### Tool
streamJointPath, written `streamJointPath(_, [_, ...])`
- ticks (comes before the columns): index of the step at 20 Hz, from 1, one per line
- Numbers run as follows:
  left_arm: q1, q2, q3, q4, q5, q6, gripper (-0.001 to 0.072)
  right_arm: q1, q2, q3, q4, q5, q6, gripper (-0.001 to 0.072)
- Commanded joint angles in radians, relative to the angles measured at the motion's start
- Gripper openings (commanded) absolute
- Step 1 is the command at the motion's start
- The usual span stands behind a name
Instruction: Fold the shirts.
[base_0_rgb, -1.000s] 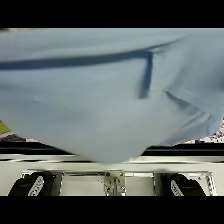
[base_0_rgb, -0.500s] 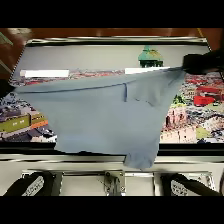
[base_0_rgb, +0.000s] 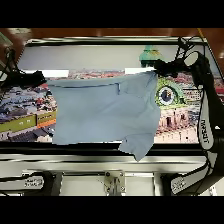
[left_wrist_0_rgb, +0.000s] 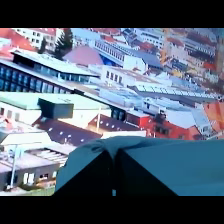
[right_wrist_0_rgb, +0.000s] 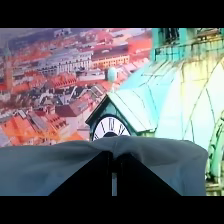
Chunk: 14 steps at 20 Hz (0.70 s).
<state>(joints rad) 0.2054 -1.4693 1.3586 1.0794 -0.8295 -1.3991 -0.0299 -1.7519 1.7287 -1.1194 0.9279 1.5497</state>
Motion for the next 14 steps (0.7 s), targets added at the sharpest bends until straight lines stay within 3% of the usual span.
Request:
streamJointPath(1, [-0.006,-0.120,-0.001,-0.093,0.107,0.090,0.0036,0.003,-0.092,0.000,0.046,-0.053,0.000,0.0070])
streamJointPath(5, [-0.001,-0.187,-0.002,-0.092,0.037,0.090,0.0036,0.022,-0.146,0.000,-0.015,0.041,-0.001,0.0070])
streamJointPath(7, [0.003,-0.189,0.000,-0.031,-0.069,0.114,0.0036,0.018,-0.135,0.000,-0.042,0.139,0.000,0.0070])
streamJointPath(11, [0.000,-0.191,0.018,0.178,-0.382,0.119,0.0035,0.016,-0.117,-0.011,-0.216,0.504,0.020,0.0070])
streamJointPath(14, [0.000,-0.192,0.018,0.272,-0.480,0.085,0.0035,0.015,-0.117,-0.070,-0.217,0.591,0.042,0.0070])
